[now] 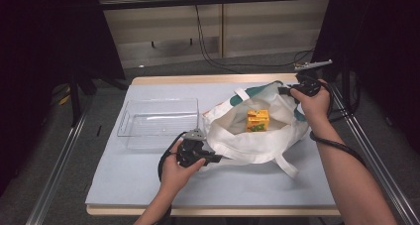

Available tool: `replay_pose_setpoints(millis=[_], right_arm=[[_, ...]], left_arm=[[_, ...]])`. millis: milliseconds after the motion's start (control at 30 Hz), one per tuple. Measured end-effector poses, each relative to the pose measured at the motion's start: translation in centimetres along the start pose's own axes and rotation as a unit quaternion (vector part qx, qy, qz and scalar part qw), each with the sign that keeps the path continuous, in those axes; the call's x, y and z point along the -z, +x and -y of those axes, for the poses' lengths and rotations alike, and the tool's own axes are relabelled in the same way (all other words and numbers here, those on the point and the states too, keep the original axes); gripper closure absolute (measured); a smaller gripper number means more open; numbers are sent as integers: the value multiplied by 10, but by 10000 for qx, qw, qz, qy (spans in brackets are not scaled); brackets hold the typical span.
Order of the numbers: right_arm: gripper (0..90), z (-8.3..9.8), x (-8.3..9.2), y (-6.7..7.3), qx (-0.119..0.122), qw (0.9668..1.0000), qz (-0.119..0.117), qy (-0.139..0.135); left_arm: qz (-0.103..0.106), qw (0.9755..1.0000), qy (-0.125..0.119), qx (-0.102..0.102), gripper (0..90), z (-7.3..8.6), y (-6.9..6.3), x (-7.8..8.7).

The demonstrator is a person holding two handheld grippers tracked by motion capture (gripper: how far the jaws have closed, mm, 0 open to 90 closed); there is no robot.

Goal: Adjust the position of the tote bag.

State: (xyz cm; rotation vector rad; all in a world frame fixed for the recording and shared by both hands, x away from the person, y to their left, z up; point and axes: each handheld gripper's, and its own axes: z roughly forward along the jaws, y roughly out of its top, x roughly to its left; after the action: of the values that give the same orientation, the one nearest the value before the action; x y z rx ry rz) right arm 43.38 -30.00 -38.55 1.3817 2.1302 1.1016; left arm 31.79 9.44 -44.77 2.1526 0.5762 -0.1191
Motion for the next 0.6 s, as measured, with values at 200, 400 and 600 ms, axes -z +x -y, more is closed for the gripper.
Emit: replay_pose_setpoints(millis=[200,400,600], right_arm=[[778,4,-7,-2,-35,10000,3,9],[777,8,-12,-3,-73,10000,15,35],[778,10,-16,-4,-89,9999,21,50]], left_arm=[[-61,10000,31,-19,879,1,1,-1],[-57,10000,20,-11,878,1,1,-1],[-35,10000,-8,-6,879,2,1,-2]])
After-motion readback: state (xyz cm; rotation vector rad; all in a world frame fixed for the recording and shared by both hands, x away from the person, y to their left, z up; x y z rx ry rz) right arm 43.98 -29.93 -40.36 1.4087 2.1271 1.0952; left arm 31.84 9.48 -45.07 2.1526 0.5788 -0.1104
